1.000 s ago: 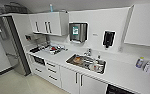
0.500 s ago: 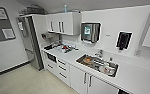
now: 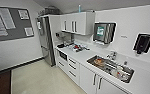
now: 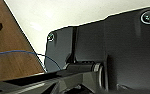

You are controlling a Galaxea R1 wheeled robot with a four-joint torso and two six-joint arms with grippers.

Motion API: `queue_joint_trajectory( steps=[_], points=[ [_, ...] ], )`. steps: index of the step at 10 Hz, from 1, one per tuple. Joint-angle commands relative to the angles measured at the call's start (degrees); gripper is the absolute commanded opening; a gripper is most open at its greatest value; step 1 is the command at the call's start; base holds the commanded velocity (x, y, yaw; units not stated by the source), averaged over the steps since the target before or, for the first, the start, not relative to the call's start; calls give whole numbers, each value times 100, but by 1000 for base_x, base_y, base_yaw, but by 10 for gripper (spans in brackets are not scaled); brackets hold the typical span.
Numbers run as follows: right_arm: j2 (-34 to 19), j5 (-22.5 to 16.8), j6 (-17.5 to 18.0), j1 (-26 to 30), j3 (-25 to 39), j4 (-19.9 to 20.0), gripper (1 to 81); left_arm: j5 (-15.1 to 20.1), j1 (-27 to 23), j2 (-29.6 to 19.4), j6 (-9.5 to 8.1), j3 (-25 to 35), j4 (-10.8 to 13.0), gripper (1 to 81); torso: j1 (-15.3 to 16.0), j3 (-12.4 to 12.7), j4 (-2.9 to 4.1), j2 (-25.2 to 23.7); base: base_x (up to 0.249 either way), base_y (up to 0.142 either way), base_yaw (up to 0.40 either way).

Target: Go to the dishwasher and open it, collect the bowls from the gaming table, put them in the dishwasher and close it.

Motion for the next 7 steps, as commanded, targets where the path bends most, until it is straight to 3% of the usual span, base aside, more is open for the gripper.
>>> queue_joint_trajectory(
  steps=[1, 7],
  points=[
    [-40, -164, -26, 264, 53, -96, 811, 246, -204, -66, 14, 22, 39, 811, 0, 0, 0, 0, 0, 0, 340],
    [-49, -164, -26, 273, 53, -96, 811, 246, -195, -66, 14, 4, 39, 811, 0, 0, 0, 0, 0, 0, 340]
  ],
)
